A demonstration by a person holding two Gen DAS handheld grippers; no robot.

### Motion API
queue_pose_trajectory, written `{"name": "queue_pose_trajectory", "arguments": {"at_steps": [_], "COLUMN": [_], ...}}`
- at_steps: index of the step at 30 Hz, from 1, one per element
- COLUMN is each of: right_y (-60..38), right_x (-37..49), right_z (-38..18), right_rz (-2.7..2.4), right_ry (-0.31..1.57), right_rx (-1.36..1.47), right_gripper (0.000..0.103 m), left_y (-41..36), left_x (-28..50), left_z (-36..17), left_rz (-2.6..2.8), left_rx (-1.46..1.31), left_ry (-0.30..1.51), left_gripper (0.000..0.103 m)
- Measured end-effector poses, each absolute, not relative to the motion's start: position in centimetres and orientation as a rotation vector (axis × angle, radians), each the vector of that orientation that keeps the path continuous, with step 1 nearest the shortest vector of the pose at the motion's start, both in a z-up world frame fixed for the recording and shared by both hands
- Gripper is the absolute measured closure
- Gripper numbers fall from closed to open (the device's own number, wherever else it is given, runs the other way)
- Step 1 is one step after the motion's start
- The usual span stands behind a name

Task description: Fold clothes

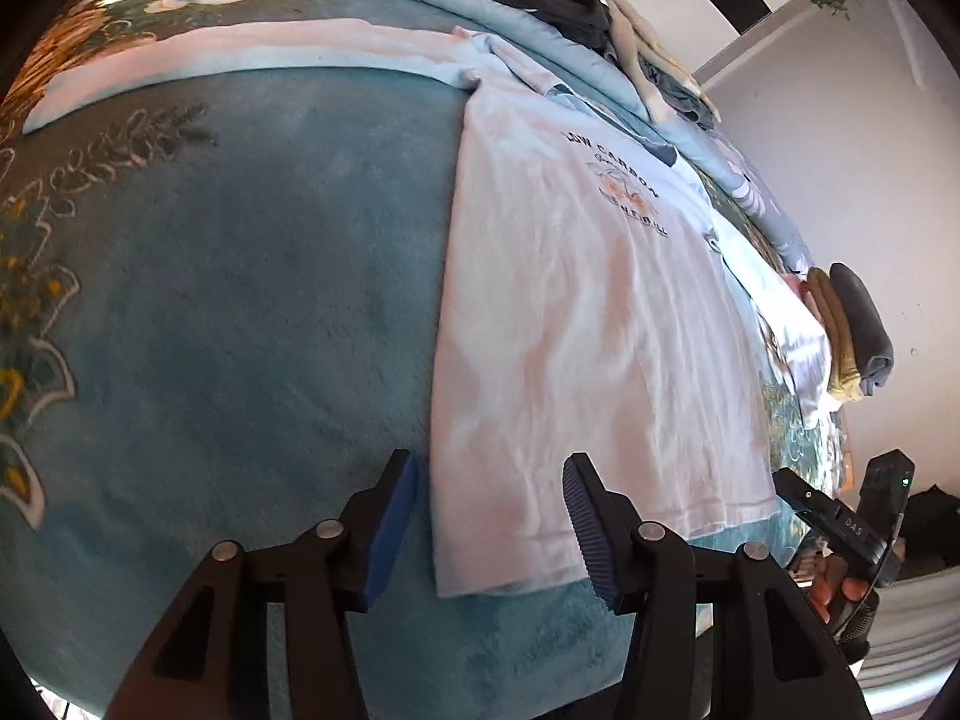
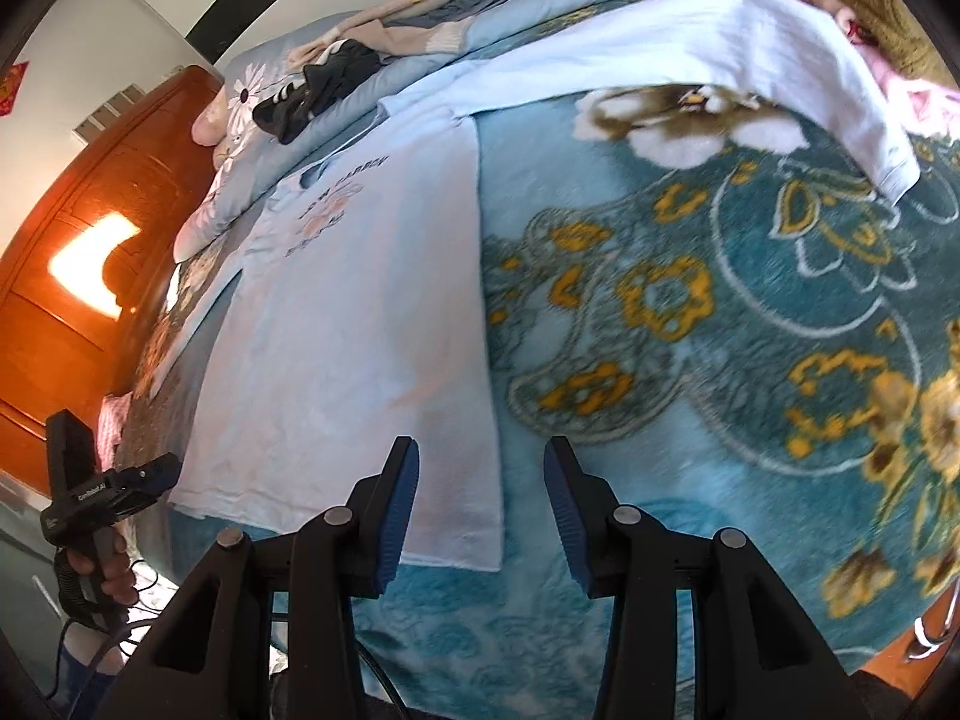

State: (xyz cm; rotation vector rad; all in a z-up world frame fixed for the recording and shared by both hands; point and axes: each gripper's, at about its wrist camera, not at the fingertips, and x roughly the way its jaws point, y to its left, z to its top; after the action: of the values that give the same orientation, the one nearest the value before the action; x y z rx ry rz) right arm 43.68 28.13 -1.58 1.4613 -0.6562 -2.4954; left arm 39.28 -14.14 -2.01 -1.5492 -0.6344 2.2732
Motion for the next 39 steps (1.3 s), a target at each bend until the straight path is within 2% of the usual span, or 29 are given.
{"name": "queue_pose_trajectory", "arguments": {"at_steps": [2,3,5,6,10,13,14,15,16,17,19,26,30,32,33,37,39], "right_y": [28.1,28.2,28.4,28.3,27.9,27.4,27.3,27.2,27.1,27.0,27.2,27.4,28.0,28.2,28.3,29.4,30.3], "right_x": [43.9,44.0,44.2,44.2,44.3,44.0,44.0,44.1,44.1,44.2,44.5,45.3,44.9,44.8,44.7,44.8,44.6], "right_z": [-1.6,-1.6,-1.7,-1.8,-2.0,-2.0,-2.0,-2.0,-2.1,-2.1,-1.8,-1.3,-2.5,-2.3,-2.0,-1.2,-0.4], "right_rz": [-2.497,-2.492,-2.489,-2.486,-2.449,-2.431,-2.419,-2.411,-2.405,-2.404,-2.421,-2.458,-2.421,-2.413,-2.410,-2.409,-2.444], "right_ry": [-0.674,-0.696,-0.719,-0.716,-0.722,-0.715,-0.724,-0.729,-0.732,-0.731,-0.715,-0.602,-0.649,-0.658,-0.656,-0.677,-0.676], "right_rx": [1.444,1.435,1.434,1.435,1.434,1.428,1.421,1.416,1.409,1.402,1.385,1.396,1.439,1.435,1.431,1.409,1.399], "right_gripper": [0.058,0.059,0.068,0.069,0.069,0.069,0.074,0.078,0.084,0.091,0.097,0.099,0.099,0.099,0.098,0.094,0.094], "left_y": [-14.8,-15.1,-15.9,-16.1,-15.1,-14.7,-14.8,-14.8,-14.9,-15.0,-15.0,-13.9,-15.0,-15.1,-15.0,-15.4,-15.8], "left_x": [39.6,39.7,40.1,40.3,41.2,41.4,41.4,41.4,41.4,41.4,41.4,43.0,43.5,43.3,43.2,42.5,41.8], "left_z": [-2.1,-2.3,-2.4,-2.4,-1.6,-2.1,-2.1,-2.1,-2.1,-2.2,-2.4,-1.4,-2.6,-2.3,-2.0,0.2,1.3], "left_rz": [2.262,2.256,2.262,2.269,2.329,2.314,2.316,2.319,2.325,2.325,2.336,2.346,2.326,2.316,2.316,2.311,2.334], "left_rx": [-1.540,-1.541,-1.554,-1.558,-1.577,-1.594,-1.591,-1.587,-1.584,-1.593,-1.597,-1.580,-1.573,-1.567,-1.563,-1.519,-1.504], "left_ry": [-0.709,-0.748,-0.805,-0.820,-0.688,-0.694,-0.705,-0.716,-0.724,-0.724,-0.734,-0.583,-0.679,-0.666,-0.637,-0.583,-0.542], "left_gripper": [0.052,0.056,0.060,0.061,0.059,0.061,0.061,0.065,0.074,0.097,0.099,0.100,0.100,0.099,0.095,0.091,0.080]}}
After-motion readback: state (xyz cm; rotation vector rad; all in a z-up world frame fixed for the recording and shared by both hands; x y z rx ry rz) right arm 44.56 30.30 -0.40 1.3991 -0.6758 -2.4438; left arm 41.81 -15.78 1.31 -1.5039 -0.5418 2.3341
